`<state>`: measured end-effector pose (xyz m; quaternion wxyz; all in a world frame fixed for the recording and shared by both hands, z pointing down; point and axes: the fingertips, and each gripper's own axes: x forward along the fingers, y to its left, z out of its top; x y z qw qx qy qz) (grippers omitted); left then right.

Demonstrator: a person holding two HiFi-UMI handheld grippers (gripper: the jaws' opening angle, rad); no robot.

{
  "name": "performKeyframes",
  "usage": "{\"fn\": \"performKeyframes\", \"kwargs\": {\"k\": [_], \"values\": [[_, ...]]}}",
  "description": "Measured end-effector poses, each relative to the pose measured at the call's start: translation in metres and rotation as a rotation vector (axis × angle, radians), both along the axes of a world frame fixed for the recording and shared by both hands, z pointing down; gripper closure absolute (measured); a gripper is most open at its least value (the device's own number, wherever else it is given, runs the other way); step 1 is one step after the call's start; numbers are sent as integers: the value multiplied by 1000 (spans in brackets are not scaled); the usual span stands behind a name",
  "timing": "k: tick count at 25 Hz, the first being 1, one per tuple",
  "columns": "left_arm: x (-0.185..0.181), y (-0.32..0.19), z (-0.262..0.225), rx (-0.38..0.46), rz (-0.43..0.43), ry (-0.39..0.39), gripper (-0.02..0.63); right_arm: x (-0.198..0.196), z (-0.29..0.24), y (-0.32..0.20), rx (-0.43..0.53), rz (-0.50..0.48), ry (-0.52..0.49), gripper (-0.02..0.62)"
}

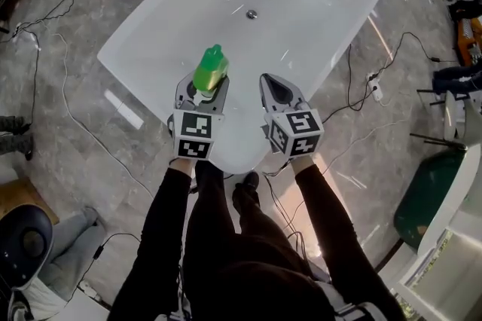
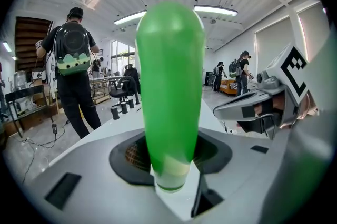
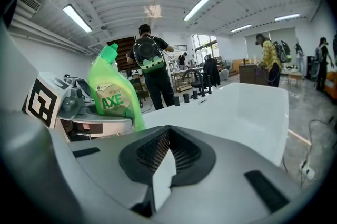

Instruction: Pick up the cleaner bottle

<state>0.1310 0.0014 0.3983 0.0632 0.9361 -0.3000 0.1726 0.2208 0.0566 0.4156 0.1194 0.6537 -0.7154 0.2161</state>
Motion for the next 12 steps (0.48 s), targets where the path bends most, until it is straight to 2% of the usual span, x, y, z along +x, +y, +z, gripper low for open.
{"fn": "performKeyframes", "kwargs": {"k": [12], "values": [[-3,16,-1,-2,-3,0,413,5,1,30,-4,-15,10,594]]}}
